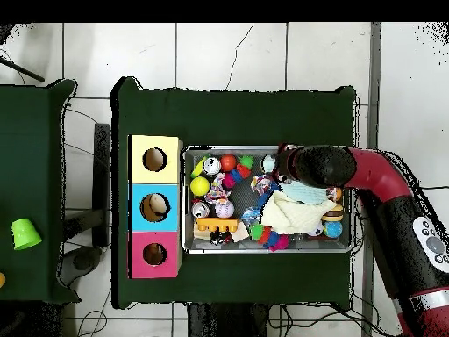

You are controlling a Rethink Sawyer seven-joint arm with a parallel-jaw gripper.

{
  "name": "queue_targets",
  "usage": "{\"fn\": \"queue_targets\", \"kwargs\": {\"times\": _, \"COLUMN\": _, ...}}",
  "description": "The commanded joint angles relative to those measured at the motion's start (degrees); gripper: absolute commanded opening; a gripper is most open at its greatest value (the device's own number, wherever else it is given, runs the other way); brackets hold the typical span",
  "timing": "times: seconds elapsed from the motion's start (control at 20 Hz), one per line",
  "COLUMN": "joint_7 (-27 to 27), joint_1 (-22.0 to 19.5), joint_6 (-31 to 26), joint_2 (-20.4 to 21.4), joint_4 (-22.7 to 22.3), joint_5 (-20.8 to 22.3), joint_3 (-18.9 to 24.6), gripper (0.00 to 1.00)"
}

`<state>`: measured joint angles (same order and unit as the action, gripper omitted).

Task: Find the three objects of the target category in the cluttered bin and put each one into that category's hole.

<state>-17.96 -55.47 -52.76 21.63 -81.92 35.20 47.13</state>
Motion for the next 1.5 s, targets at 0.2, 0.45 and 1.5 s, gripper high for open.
{"fn": "queue_targets", "kwargs": {"times": 0.2, "joint_7": 11.7, "joint_1": 1.0, "joint_6": -1.7, "joint_2": -12.3, "joint_4": 6.8, "joint_5": 2.6, "joint_3": -2.1, "gripper": 1.00}}
{"fn": "queue_targets", "kwargs": {"times": 0.45, "joint_7": 14.0, "joint_1": -0.1, "joint_6": 1.3, "joint_2": -16.5, "joint_4": 8.4, "joint_5": 3.7, "joint_3": -1.4, "gripper": 1.00}}
{"fn": "queue_targets", "kwargs": {"times": 1.5, "joint_7": 20.9, "joint_1": -1.8, "joint_6": -1.5, "joint_2": -23.2, "joint_4": 14.7, "joint_5": 5.3, "joint_3": 0.7, "gripper": 1.00}}
